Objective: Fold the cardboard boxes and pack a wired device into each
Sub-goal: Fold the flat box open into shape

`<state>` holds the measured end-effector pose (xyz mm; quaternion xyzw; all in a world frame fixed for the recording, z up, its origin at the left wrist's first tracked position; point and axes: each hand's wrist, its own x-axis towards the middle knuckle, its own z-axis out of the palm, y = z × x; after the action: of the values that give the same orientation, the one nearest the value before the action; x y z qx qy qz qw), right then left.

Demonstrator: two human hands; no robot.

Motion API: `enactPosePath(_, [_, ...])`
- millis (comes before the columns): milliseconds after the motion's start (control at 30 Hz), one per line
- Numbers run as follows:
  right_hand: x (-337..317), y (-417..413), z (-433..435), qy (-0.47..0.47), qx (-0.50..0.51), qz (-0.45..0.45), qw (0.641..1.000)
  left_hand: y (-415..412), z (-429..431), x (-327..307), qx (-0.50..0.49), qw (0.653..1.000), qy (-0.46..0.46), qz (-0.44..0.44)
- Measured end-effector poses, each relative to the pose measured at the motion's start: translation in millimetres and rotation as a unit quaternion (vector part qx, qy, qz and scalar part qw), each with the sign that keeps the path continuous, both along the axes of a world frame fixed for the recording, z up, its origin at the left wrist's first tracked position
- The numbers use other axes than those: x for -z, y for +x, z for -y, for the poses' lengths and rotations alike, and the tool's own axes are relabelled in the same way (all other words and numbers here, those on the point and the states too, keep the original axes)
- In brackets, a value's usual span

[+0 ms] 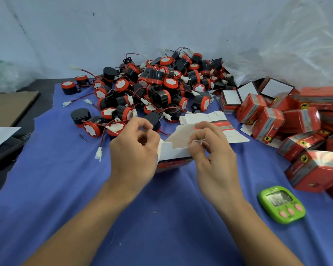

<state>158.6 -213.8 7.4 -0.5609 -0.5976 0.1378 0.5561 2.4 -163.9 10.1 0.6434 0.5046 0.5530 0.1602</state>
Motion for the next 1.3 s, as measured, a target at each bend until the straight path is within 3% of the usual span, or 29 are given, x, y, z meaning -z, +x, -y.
enactPosePath(100, [0.8, 4.1, -4.1, -0.030, 0.008, -0.019, 0.999, 1.5, 0.4, 4.2, 0.121, 0.989, -0.081, 0.029])
enactPosePath(233, [5.5, 4.4, -5.2, -0.058, 0.002, -0.049, 0.997, 5.7, -2.3, 11.7, 0.254, 0.941, -0.220, 0.050])
enactPosePath(333, [8.7, 1.9, -5.6, -0.049, 0.007, -0.049, 0.998, 6.0, -4.5, 12.1, 0.195, 0.957, -0.204, 0.072])
enactPosePath(467, [8.2, -0.4, -5.7, -0.059, -0.011, -0.177, 0.982, 8.1, 1.1, 12.8, 0.115, 0.966, -0.149, 0.175])
enactPosePath(567, [12.0, -1.5, -10.8, -0.138, -0.074, -0.236, 0.959, 10.4, 1.9, 17.3, 0.100, 0.955, -0.170, 0.222])
enactPosePath(767, [17.0, -4.6, -13.2, -0.185, -0.128, -0.300, 0.927, 8.7, -0.2, 20.0, 0.090, 0.957, -0.164, 0.221])
enactPosePath(867, [18.7, -6.5, -12.2, -0.172, -0.095, -0.260, 0.945, 10.8, 3.7, 24.5, 0.070, 0.970, -0.124, 0.195])
enactPosePath(1000, [18.8, -6.8, -7.2, -0.138, -0.022, -0.125, 0.982, 11.3, 7.7, 29.2, 0.081, 0.986, -0.070, 0.125])
enactPosePath(1167, [18.3, -4.4, -6.0, -0.169, 0.010, -0.016, 0.985, 3.6, 5.1, 25.3, 0.176, 0.979, -0.103, 0.018])
enactPosePath(1300, [17.1, -1.7, -7.3, -0.200, 0.013, 0.033, 0.979, 5.3, 3.4, 25.3, 0.187, 0.975, -0.123, 0.006])
